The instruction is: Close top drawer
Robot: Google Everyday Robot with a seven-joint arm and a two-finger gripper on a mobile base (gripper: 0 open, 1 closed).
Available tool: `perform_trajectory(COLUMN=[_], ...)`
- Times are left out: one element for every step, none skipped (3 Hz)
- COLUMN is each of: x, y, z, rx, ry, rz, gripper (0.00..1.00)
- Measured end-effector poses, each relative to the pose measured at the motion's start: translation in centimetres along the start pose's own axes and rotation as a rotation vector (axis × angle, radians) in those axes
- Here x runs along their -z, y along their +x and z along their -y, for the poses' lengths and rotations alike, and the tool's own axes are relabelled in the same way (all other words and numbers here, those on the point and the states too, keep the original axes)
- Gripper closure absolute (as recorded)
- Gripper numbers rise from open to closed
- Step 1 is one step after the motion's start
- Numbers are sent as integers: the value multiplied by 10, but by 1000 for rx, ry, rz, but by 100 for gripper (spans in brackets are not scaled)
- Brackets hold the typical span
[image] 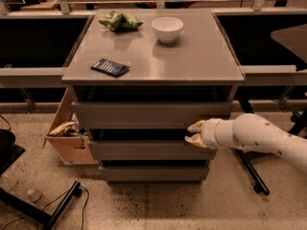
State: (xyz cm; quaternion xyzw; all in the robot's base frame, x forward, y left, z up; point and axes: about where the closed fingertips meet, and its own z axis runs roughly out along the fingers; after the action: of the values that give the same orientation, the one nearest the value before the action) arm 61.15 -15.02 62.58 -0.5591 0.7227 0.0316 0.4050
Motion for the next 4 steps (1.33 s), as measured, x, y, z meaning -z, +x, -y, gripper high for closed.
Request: perform_trajectory(x=[36, 71, 117, 173], y=[-5, 1, 30, 28], z=[-6, -17, -54, -69], rx=[117, 231, 289, 286], ry=[72, 85, -1, 11], rz=[-127, -268, -455, -594], gripper=[89, 100, 100, 100])
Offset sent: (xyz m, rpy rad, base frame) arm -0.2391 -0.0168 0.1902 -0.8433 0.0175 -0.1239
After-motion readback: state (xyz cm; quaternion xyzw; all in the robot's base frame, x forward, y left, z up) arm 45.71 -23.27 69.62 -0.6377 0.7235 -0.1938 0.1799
